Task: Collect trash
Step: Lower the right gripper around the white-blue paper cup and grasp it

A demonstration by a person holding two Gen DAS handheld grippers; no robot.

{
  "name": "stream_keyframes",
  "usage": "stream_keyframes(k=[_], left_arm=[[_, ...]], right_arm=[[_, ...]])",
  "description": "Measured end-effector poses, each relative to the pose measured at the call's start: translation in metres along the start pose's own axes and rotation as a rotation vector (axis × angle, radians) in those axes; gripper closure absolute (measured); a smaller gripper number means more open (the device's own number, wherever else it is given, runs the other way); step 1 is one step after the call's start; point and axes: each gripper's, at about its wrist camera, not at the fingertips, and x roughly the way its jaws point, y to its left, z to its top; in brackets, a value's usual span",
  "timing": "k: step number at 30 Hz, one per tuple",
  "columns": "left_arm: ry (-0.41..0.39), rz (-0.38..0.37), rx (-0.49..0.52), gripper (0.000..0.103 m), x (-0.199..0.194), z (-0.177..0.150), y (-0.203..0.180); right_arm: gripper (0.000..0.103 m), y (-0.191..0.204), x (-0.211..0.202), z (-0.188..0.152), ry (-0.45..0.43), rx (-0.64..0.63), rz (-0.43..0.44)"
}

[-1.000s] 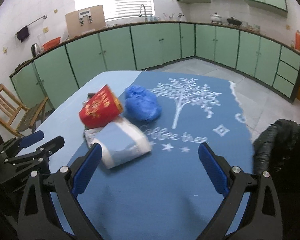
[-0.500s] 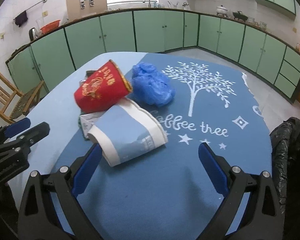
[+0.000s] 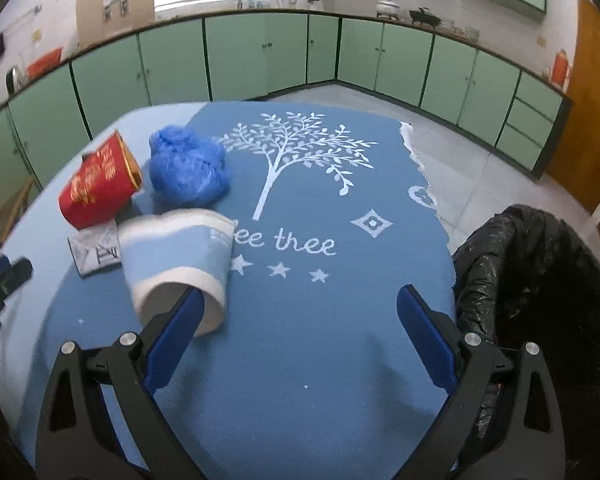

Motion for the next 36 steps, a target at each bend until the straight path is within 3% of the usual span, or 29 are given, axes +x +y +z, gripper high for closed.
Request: stream_keyframes(k=[5, 11, 23, 33, 36], left_arm=[[-0.001, 0.002, 0.000, 0.034, 0.000, 0.000, 0.002], [0.001, 0.001, -0.003, 0.034, 0.000, -0.001, 0.002], [0.002, 0.017, 0.006, 0.034, -0.001, 0.000, 0.008], [-0.005, 0.045, 0.010, 0.034, 0.001, 0.004, 0.027], [-0.003, 0.048, 0.002, 0.034, 0.003, 0.005, 0.029]], right_arm=[[0.009, 0.022, -0.011, 0.001, -0.031, -0.030, 0.114], [0.009, 0.049, -0.014, -0.001, -0.013, -0.099, 0.187], [0.009, 0.060, -0.014, -0.001, -0.006, -0.036, 0.184], [0.009, 0.077, 0.008, 0.007, 0.016, -0.001, 0.118], [0.018, 0.074, 0.014, 0.008, 0.038, 0.020, 0.111]])
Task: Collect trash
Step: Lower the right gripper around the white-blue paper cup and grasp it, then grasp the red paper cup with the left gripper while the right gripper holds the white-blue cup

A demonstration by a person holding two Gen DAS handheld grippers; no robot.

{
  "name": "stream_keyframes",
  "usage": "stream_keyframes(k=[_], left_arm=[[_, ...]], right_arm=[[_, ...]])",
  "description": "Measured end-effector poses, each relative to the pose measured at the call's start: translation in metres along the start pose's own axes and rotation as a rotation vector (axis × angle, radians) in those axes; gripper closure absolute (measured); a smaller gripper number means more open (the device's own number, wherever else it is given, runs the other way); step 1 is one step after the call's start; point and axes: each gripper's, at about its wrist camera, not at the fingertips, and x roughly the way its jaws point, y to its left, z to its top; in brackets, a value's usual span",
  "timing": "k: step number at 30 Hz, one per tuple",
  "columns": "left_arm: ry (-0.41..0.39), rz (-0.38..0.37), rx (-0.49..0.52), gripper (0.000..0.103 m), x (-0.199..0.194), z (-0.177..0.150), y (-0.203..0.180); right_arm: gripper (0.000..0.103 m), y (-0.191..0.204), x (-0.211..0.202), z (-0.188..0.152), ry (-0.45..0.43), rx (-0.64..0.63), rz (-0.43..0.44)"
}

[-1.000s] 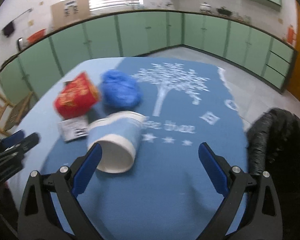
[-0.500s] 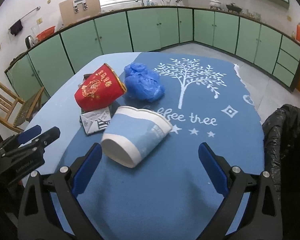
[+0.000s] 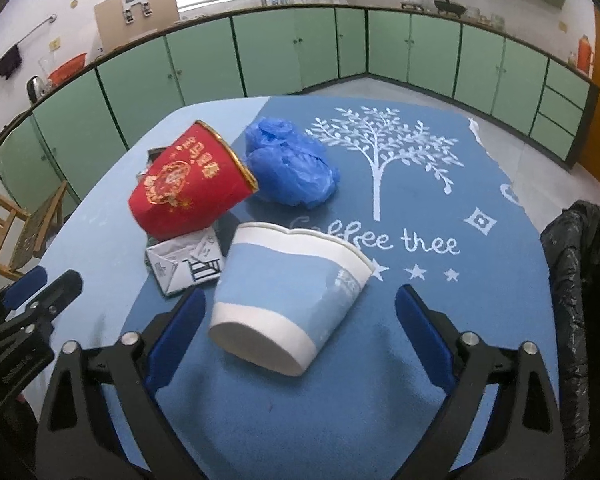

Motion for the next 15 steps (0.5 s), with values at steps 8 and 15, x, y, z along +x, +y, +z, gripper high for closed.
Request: stream_keyframes(k=[8, 15], left_arm=[[0.002, -0.020, 0.002, 0.034, 0.000, -0.001, -0.009], [-0.007, -0.055, 0.009, 0.034, 0.001, 0.005, -0.023]], right_arm=[[0.038, -0.010, 0.001, 0.000, 0.029, 0.021, 0.068], [0.046, -0.023, -0.011, -0.001, 0.011, 0.025, 0.093]])
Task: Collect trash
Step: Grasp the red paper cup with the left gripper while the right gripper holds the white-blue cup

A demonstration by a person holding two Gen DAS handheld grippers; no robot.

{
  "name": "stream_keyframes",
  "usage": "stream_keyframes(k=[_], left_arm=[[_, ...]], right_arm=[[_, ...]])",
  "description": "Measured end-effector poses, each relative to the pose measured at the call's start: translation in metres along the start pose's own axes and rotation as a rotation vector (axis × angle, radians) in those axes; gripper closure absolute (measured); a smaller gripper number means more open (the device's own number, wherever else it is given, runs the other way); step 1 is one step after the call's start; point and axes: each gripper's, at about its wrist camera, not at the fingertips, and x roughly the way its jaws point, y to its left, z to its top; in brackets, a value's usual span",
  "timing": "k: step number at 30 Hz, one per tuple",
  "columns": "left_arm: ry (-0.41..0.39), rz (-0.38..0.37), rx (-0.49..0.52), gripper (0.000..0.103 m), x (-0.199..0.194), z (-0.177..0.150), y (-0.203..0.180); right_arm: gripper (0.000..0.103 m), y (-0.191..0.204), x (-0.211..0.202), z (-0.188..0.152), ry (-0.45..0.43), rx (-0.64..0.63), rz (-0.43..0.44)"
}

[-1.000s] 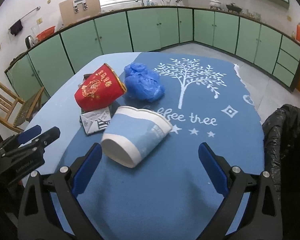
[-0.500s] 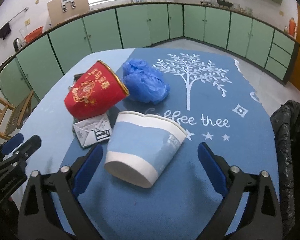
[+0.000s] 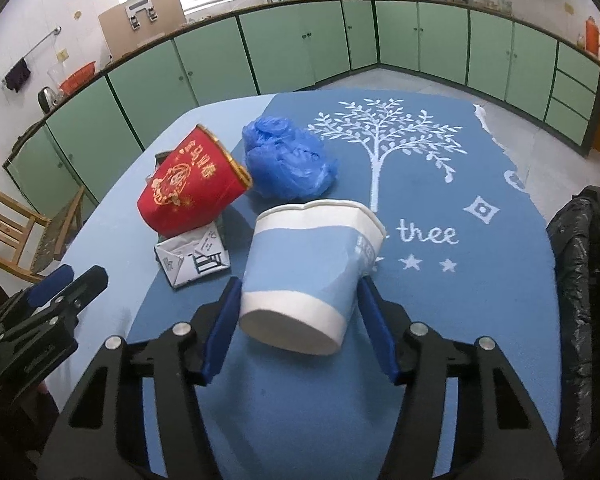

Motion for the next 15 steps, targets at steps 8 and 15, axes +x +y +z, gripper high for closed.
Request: stream_keyframes(k=[8, 15], left_arm=[[-0.029, -0.060, 0.033, 0.034, 0.011, 0.022, -0.027], [-0.011, -0.077, 0.074, 0.034, 0.043, 0.043, -0.041]], right_arm=[[0.047, -0.034, -0.017, 0.011, -0.053, 0.047, -0.037], [0.047, -0.053, -0.016, 0.017, -0.067, 0.072, -0.066]])
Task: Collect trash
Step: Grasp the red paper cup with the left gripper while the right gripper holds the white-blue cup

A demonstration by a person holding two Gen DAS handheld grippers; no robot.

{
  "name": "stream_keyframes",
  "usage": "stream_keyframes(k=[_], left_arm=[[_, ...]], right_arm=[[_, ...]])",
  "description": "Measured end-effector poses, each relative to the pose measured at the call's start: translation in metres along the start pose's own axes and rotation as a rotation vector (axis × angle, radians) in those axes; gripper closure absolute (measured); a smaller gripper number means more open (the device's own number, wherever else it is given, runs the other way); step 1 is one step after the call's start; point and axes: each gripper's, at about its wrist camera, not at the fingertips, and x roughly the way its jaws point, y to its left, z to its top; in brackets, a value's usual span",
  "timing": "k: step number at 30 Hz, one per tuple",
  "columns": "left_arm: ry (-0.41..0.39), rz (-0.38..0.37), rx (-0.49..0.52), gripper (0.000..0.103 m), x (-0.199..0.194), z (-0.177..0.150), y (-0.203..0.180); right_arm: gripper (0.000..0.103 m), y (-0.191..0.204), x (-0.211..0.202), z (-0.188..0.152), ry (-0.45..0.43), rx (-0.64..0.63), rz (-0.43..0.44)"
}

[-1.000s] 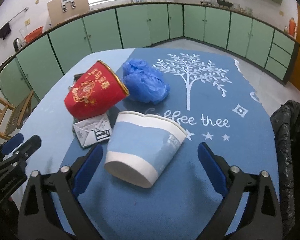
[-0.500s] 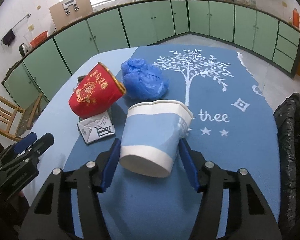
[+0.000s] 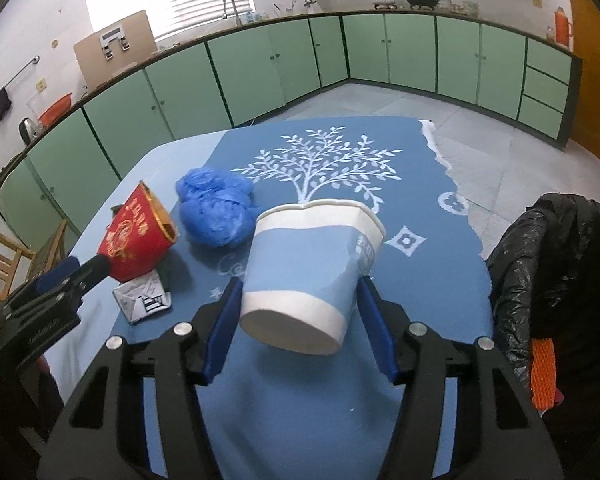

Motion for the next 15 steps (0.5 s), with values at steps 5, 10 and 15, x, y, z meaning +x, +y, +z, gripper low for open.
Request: stream_keyframes(k=[5, 10, 15], left_arm=[[0.020, -0.042, -0.020, 0.036, 0.007, 0.005, -0.003], [0.019, -0.127, -0.015, 0.036, 0.000, 0.005, -0.021], [0.036, -0.183, 0.005, 0.036, -0.004, -0.001, -0.035]], right_arm=[[0.046, -0.004, 0.004, -0.001, 0.007, 0.007, -0.008], [0.046, -0.008, 0.006, -0.002, 0.010, 0.015, -0.017], [0.046, -0.015, 0.003, -0.002, 0.003, 0.027, -0.028]])
